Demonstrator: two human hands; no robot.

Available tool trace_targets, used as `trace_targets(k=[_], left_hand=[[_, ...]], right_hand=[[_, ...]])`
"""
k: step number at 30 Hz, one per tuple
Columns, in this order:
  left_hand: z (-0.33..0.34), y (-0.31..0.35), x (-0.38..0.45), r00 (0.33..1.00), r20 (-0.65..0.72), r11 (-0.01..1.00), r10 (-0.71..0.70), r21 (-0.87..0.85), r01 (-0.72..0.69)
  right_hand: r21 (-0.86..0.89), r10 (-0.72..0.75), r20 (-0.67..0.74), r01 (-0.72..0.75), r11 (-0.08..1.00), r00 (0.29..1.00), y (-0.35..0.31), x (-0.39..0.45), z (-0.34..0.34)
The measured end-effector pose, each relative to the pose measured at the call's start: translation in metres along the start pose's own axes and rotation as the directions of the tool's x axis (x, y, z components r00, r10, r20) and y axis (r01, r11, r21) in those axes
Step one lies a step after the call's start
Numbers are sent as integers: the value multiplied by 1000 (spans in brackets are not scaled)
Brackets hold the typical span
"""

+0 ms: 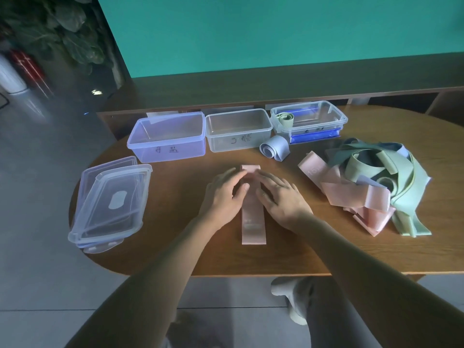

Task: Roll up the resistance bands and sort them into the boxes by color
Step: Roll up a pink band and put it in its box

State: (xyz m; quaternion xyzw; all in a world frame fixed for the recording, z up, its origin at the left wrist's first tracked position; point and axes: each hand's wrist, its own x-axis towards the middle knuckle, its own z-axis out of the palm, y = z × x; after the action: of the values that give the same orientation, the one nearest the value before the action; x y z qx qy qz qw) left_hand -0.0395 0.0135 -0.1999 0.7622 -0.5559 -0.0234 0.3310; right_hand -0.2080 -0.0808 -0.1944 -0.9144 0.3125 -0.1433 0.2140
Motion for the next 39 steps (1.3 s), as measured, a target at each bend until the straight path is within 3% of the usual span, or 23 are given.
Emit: trace_targets(k=[6,12,15,18,22,26,31,35,39], left_hand=[[7,-8,33,997,-73,999,28,-33,-31],[4,-6,69,992,9,960,-125,-251,123],[-12,11,75,991,11,905,-134,-405,127],[-35,31,75,992,-12,905,-128,-410,111],[-75,54,72,994,-58,923,-90,-379,62],[-118,83,62,995,-82,924,-55,-382,19],[-168,122,43,990,-139,847,6,-526,-79],[-206,153,31,975,-191,794,113,-573,-204],[-229,178,30,959,-256,805,121,-540,-245]], right_hand=[[96,-15,-46,19,995,999,9,34,3],[320,41,-203,27,947,978,6,60,1],[455,131,-211,-22,890,969,1,63,-12],[504,129,-283,33,863,950,-13,62,-36],[569,123,-349,106,815,929,-46,52,-81],[633,-1,-389,268,726,921,-78,35,-123],[649,-63,-437,363,668,897,-111,17,-166],[664,-44,-485,401,632,873,-129,6,-195],[733,-81,-431,401,550,899,-143,-7,-223]])
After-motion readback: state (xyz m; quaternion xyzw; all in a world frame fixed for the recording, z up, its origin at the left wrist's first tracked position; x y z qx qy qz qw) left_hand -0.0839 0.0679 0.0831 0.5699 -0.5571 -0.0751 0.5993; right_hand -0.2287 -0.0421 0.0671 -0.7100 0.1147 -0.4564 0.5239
